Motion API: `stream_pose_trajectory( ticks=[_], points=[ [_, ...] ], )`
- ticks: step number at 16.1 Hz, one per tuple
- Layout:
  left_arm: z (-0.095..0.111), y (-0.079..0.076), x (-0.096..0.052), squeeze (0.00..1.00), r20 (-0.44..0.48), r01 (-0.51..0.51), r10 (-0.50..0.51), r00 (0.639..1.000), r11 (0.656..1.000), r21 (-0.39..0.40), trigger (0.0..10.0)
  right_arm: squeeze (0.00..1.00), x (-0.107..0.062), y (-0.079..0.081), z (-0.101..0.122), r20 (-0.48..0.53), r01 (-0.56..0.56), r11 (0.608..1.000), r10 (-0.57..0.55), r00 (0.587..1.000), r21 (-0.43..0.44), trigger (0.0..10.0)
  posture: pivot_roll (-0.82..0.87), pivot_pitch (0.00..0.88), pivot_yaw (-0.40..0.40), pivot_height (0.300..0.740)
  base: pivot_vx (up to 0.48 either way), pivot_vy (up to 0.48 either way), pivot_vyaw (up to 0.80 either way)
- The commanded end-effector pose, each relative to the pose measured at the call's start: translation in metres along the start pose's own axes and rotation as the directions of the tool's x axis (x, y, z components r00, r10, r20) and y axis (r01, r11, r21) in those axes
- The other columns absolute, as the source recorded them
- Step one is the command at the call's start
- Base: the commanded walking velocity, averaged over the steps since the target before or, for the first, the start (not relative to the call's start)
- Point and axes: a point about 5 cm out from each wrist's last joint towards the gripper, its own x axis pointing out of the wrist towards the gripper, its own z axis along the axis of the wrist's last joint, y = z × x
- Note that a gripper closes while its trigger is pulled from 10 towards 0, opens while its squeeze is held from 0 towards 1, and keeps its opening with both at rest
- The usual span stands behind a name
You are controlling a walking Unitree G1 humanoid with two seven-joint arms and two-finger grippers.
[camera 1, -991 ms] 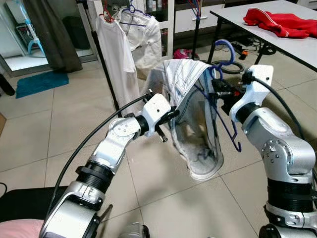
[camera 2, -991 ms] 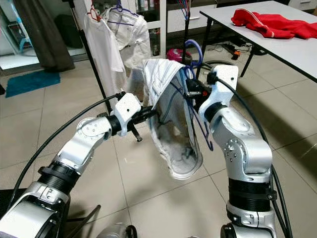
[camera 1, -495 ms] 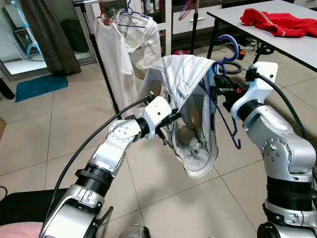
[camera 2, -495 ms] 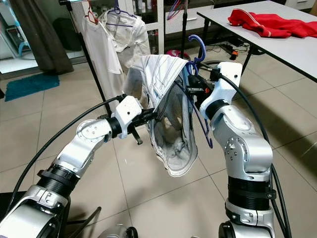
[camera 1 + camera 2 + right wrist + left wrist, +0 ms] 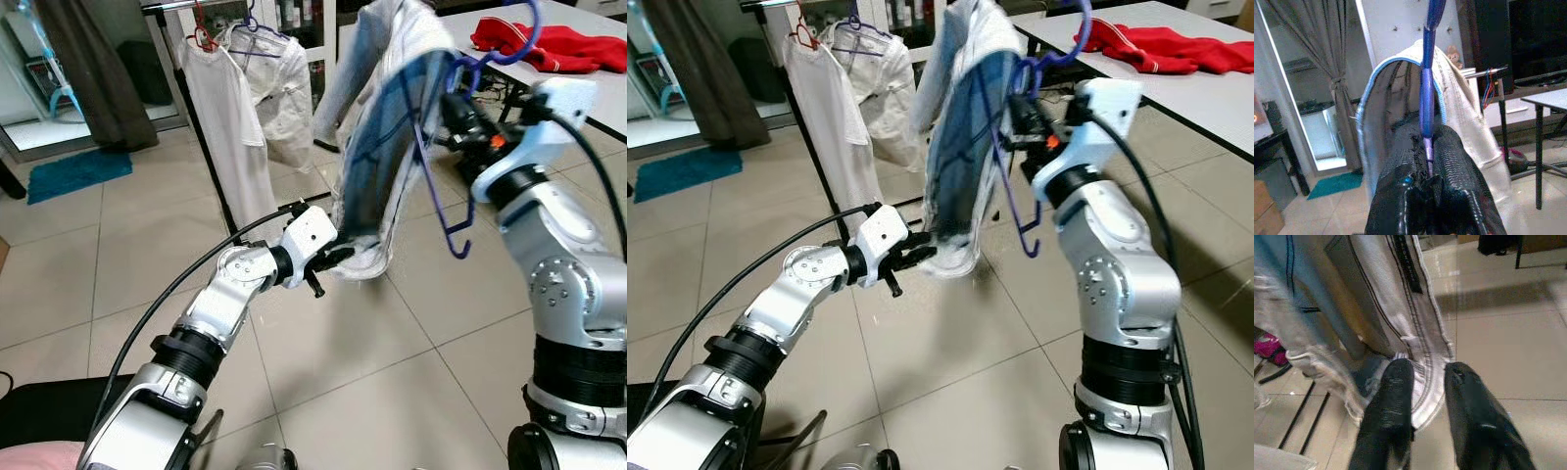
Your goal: Hang hanger
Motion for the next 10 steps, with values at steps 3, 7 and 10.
stream_pose_trajectory(
  ticks=[3, 7, 10],
  points=[
    [0.036, 0.009, -0.019, 1.0, 0.202, 0.115, -0.107, 0.974, 0.993, -0.028, 10.0, 0.0, -0.002, 0.006, 0.006, 0.044, -0.067, 0.996, 0.069, 0.997, -0.053, 10.0, 0.03, 0.0, 0.087, 0.74, 0.0, 0.0, 0.0],
    [0.115, 0.023, -0.063, 1.0, 0.425, 0.428, -0.387, 0.818, 0.904, -0.001, 10.0, 0.0, -0.006, 0.006, -0.009, -0.05, -0.149, 0.977, 0.143, 0.989, -0.154, 10.0, 0.05, 0.0, 0.086, 0.74, 0.0, 0.0, 0.0],
    [0.137, 0.062, -0.066, 1.0, 0.392, 0.26, -0.263, 0.881, 0.964, 0.061, 10.0, 0.0, -0.01, 0.01, -0.021, -0.131, -0.248, 0.945, 0.224, 0.966, -0.211, 10.0, 0.06, 0.0, 0.087, 0.74, 0.0, 0.0, 0.0]
  ],
)
